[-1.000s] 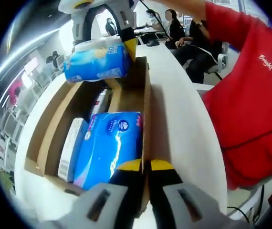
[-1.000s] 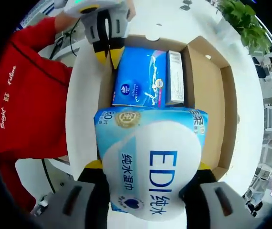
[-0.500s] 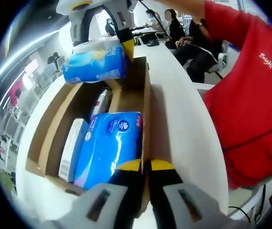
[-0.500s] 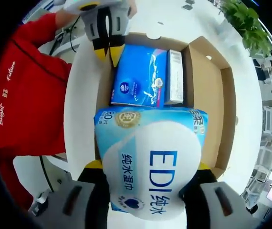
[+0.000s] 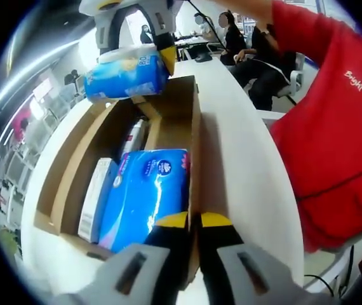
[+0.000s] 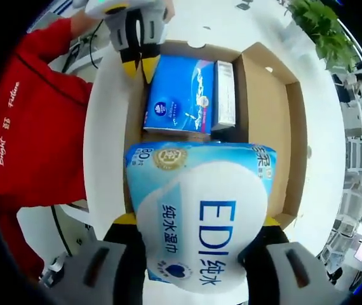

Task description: Operate the shoe box by opening the lid, removing the specified soft item, and placing it in the target area until the item is outside and the box remains undamaged.

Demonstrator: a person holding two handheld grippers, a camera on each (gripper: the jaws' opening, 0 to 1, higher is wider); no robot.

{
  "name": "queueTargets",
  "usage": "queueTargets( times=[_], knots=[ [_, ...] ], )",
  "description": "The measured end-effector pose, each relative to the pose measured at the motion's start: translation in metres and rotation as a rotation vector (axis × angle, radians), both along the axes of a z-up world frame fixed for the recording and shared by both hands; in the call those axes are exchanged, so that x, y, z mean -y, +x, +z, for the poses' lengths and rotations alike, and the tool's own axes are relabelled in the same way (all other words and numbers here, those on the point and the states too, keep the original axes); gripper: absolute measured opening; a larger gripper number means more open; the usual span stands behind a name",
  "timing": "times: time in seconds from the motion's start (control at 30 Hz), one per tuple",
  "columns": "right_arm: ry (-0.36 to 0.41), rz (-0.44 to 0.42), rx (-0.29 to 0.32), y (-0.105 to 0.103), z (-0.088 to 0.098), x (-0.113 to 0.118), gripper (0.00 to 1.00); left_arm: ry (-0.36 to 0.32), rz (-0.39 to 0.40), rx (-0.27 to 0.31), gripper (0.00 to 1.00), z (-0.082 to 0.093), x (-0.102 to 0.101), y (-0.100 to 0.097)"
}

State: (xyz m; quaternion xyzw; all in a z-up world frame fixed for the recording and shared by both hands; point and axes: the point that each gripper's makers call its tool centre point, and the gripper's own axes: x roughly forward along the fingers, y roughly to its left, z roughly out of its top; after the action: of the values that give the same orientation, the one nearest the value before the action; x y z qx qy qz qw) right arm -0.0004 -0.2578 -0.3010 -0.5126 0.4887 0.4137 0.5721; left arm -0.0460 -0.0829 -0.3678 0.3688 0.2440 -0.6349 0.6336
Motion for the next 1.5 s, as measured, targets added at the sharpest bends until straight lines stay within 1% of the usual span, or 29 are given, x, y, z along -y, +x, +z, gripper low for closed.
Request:
queueTargets(
  times=[0.13,0.27,0.3,0.53,0.63,0.67,0.73,0.9,1.1,1.2,1.33,1.47,1.5],
  knots=[
    [0.002,-0.006,0.004,0.001,0.001,0.005,0.61,0.002,0.001,-0.004,0.04,-0.003,-0.002,0.002],
    [0.002,-0.005,0.002,-0.002,0.002,0.011,0.61,0.002,0.001,-0.002,0.04,-0.001,-0.002,0.000],
    [0.007,0.000,0.005,0.000,0.003,0.010,0.61,0.001,0.001,-0.001,0.04,-0.002,-0.002,0.001],
    [-0.005,-0.034,0.003,-0.003,0.000,0.034,0.61,0.000,0.000,-0.002,0.04,-0.002,-0.002,0.001],
    [0.007,-0.037,0.009,-0.004,0.000,0.042,0.61,-0.001,0.000,0.001,0.04,0.000,-0.002,0.000],
    [0.022,-0.040,0.013,-0.006,0.001,0.044,0.61,-0.001,-0.001,0.002,0.04,0.000,-0.002,0.000],
    [0.028,-0.053,0.014,-0.009,0.001,0.051,0.61,-0.002,-0.001,0.004,0.04,0.000,-0.001,0.000],
    [0.011,-0.070,0.020,-0.007,0.002,0.066,0.61,-0.001,-0.001,0.002,0.04,0.000,-0.001,0.001],
    [0.019,-0.089,0.017,-0.007,0.005,0.074,0.61,0.000,-0.002,0.001,0.04,-0.001,-0.002,0.001],
    [0.009,-0.095,0.018,-0.008,0.005,0.078,0.61,-0.001,-0.002,0.002,0.04,0.000,-0.002,0.001],
    [-0.016,-0.109,0.017,-0.012,0.004,0.091,0.61,0.000,-0.001,0.001,0.04,0.002,-0.002,-0.001],
    [-0.013,-0.112,0.017,-0.017,0.005,0.098,0.61,0.000,0.000,0.001,0.04,-0.001,-0.005,0.003],
    [-0.013,-0.111,0.014,-0.019,0.006,0.100,0.61,0.000,0.000,0.002,0.04,0.000,-0.004,0.001]
  ],
)
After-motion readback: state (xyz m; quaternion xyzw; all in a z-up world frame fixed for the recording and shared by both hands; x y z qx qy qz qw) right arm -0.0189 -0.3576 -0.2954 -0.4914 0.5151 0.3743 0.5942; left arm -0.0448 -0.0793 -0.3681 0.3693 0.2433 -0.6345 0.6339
